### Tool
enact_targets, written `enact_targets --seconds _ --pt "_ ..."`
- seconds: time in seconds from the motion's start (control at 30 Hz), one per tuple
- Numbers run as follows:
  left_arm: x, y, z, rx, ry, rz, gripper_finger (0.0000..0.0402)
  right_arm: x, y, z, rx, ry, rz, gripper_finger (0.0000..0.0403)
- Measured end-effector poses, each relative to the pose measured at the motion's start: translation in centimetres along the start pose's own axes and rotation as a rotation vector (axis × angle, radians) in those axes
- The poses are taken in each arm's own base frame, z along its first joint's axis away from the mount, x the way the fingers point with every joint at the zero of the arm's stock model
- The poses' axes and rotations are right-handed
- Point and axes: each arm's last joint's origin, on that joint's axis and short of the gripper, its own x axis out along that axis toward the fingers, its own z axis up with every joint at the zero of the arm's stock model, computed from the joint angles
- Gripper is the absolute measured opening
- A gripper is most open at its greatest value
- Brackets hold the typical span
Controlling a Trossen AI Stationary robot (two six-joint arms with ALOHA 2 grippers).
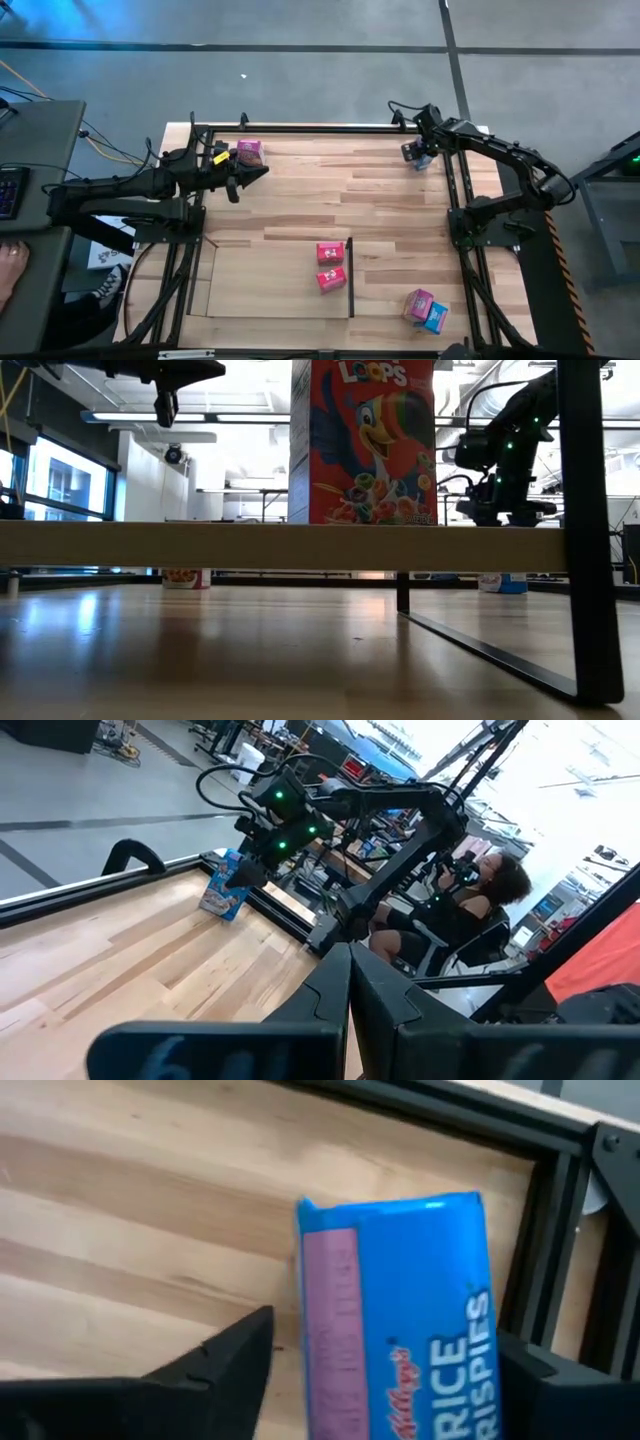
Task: Stack cereal on shelf
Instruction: Put the top blue cereal box on the shelf
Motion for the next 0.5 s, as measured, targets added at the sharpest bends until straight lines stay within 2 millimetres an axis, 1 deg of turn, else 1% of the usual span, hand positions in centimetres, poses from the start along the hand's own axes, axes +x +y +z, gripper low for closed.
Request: enact_targets --seconds 0.13,0.3,0.4,0.5 --pt "0.0 0.0 0.0 -0.001 -0.007 0.011 0.0 0.0 0.1 0.2 0.003 -0.023 0.009 0.0197" --pt "0.0 0.0 0.0 -0.028 -0.008 0.013 0.0 -0.2 0.1 0.3 -0.048 -0.04 0.041 0.0131" --pt "0.0 0.0 0.0 -0.065 -0.009 0.013 0.0 -1.1 0.1 0.5 -0.073 -0.085 0.086 0.0105" --pt "0.0 0.0 0.1 -0.093 -0.014 0.008 0.0 -3.0 0.3 1.1 -0.101 -0.143 0.167 0.0097"
